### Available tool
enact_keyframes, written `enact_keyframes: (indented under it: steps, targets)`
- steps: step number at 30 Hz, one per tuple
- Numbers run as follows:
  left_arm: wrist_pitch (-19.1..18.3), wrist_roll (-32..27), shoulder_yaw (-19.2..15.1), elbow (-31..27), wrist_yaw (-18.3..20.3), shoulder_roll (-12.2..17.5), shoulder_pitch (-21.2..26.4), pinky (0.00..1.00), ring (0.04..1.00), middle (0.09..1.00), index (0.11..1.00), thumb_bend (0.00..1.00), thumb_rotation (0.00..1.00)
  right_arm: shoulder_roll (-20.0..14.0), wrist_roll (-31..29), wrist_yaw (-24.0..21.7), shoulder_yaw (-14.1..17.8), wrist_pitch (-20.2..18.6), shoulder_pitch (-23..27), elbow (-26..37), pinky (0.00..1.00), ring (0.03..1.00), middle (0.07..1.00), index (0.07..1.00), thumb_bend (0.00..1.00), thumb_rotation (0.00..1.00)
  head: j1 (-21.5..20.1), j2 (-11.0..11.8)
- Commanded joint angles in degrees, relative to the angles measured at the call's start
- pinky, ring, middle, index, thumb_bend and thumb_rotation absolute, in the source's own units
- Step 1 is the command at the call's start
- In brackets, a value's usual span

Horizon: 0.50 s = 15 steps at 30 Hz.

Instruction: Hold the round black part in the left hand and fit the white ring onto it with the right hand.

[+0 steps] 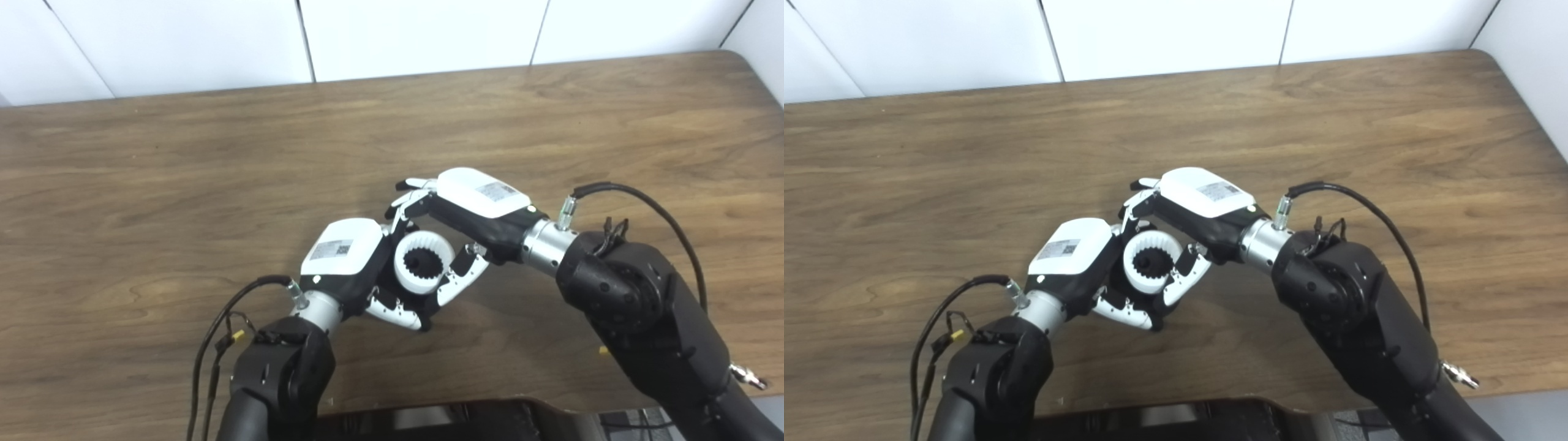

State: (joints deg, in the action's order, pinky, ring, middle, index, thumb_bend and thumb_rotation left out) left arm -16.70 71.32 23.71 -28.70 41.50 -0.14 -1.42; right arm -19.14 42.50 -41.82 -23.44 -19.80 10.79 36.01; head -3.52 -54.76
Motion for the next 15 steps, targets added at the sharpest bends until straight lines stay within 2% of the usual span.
enact_keyframes:
  steps: [1, 4, 6, 11, 15]
  targets:
    - [-0.5, 0.2, -1.2, -0.1, -0.2, 0.4, 0.2, 0.81, 0.807, 0.818, 0.874, 1.00, 0.32, 0.3, -0.5, -0.1, 0.0, 0.9, 0.8, 0.7, 0.92, 0.940, 0.801, 0.482, 0.52, 0.13, -0.1, 0.1]
    - [0.5, -0.8, -1.7, -0.3, -1.7, 1.0, 0.1, 0.75, 0.764, 0.784, 0.863, 1.00, 0.33, 0.2, -1.1, 0.6, 0.3, 1.6, 0.6, 0.6, 0.92, 0.936, 0.796, 0.482, 0.53, 0.14, -0.1, 0.2]
    - [0.6, -0.6, -2.0, -1.0, -0.6, 1.1, 0.4, 0.73, 0.758, 0.780, 0.862, 1.00, 0.34, 0.2, -1.1, 0.6, 0.3, 1.4, 0.6, 0.8, 0.92, 0.936, 0.795, 0.481, 0.53, 0.14, -0.1, 0.2]
    - [-0.3, -1.3, -3.4, -3.0, 4.6, 1.0, 1.5, 0.74, 0.788, 0.808, 0.865, 1.00, 0.33, 0.1, -1.3, 0.3, 0.6, 0.9, 0.8, 1.1, 0.93, 0.941, 0.797, 0.482, 0.52, 0.14, 0.1, 0.2]
    - [-2.3, -1.4, -5.1, -5.1, 10.7, 0.5, 2.8, 0.78, 0.826, 0.840, 0.873, 1.00, 0.29, 0.1, -1.2, 0.3, 0.6, 0.9, 1.0, 1.1, 0.92, 0.944, 0.795, 0.482, 0.53, 0.14, 0.2, 0.2]
